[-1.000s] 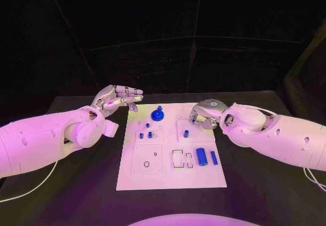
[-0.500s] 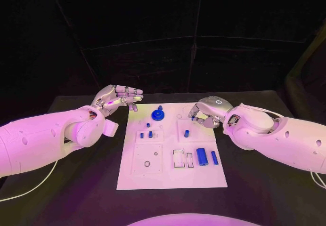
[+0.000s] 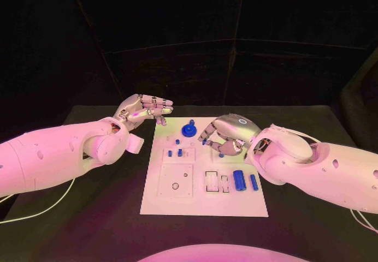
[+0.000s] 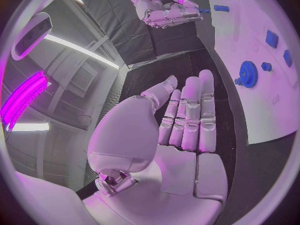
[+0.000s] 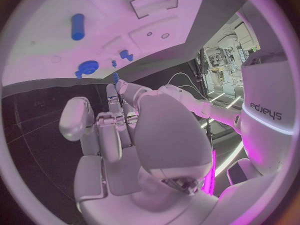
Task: Assemble the parts on the task board
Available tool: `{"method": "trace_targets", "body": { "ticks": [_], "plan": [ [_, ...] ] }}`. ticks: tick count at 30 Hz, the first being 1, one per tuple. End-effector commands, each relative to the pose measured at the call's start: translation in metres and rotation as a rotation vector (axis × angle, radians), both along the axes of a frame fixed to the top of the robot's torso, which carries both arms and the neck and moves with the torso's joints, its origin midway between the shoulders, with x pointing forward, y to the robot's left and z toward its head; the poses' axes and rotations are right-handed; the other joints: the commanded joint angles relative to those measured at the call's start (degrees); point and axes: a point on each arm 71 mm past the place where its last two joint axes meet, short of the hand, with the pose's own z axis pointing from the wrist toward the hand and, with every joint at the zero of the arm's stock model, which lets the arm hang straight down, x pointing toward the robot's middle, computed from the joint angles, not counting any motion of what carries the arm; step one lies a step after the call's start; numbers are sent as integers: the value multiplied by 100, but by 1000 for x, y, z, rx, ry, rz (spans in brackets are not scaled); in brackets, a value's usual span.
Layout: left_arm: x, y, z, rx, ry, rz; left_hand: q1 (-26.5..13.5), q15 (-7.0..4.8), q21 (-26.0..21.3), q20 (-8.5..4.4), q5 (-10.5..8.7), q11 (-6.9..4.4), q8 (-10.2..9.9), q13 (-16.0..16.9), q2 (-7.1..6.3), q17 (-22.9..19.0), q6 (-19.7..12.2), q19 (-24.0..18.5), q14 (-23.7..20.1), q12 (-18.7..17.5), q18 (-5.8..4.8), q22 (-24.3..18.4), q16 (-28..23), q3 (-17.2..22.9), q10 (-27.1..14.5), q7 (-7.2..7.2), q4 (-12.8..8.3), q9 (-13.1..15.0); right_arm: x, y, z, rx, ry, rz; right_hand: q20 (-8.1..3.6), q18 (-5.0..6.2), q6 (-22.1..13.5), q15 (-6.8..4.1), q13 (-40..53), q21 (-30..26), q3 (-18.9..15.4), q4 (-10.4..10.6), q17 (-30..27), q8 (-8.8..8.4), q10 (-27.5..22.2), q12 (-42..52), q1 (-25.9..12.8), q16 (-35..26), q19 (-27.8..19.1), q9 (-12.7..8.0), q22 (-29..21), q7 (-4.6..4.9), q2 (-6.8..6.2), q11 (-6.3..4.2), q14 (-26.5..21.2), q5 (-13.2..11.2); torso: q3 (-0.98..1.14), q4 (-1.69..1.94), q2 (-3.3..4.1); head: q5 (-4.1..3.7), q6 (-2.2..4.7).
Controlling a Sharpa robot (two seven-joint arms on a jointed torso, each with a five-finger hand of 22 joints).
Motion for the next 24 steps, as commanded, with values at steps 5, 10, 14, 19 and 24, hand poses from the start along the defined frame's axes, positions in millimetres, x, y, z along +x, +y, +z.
{"method": "trace_targets", "body": {
  "ticks": [5, 10, 14, 19, 24],
  "plan": [
    [0, -4, 2, -12, -2, -15, 46, -15, -24, 14, -11, -13, 3, -8, -7, -5, -10, -23, -39, 24, 77, -5, -33, -30, -43, 27, -17, -9, -13, 21, -23, 45, 62, 59, 17, -39, -2, 16, 2, 28, 36, -12, 1509, -34, 5, -34, -36, 16, 4, -7, 0, 40, -30, 22, 596, 45, 5, -17, 6, 273, -106],
    [0, -6, 2, -14, -1, -20, 46, -15, -24, 14, -11, -13, 3, -8, -7, -5, -10, -23, -39, 24, 77, -5, -33, -30, -43, 27, -17, -9, -20, 33, -43, 46, 105, 83, 18, -39, -7, 18, 1, 31, 42, -19, 1509, -37, 1, -39, -45, 16, 3, -9, 2, 43, -34, 25, 596, 49, 2, -2, 6, 360, -155],
    [0, -7, 2, -15, -1, -24, 46, -15, -24, 14, -11, -13, 3, -8, -7, -5, -10, -23, -39, 24, 77, -5, -33, -30, -43, 27, -17, -9, -23, 41, -55, 36, 127, 92, 18, -39, -10, 20, 1, 33, 47, -23, 1509, -39, -1, -41, -50, 16, 3, -10, 5, 46, -34, 27, 596, 52, 0, -4, 4, 408, -187],
    [0, -9, 2, -16, -1, -28, 46, -15, -24, 14, -11, -13, 3, -8, -7, -5, -10, -23, -39, 24, 77, -5, -33, -30, -43, 27, -17, -9, -23, 46, -63, 25, 142, 95, 19, -39, -14, 22, 1, 33, 53, -29, 1509, -41, -3, -45, -56, 16, 1, -11, 4, 49, -35, 30, 596, 56, 3, -6, 4, 456, -216],
    [0, -10, 2, -16, 0, -29, 46, -15, -24, 14, -11, -13, 3, -8, -7, -5, -10, -23, -39, 24, 77, -5, -33, -30, -43, 27, -17, -9, -24, 51, -68, 13, 152, 98, 22, -40, -22, 26, 1, 38, 60, -37, 1509, -45, -9, -51, -68, 16, 2, -13, 10, 54, -37, 34, 596, 59, 6, -9, 5, 482, -262]
  ]
}}
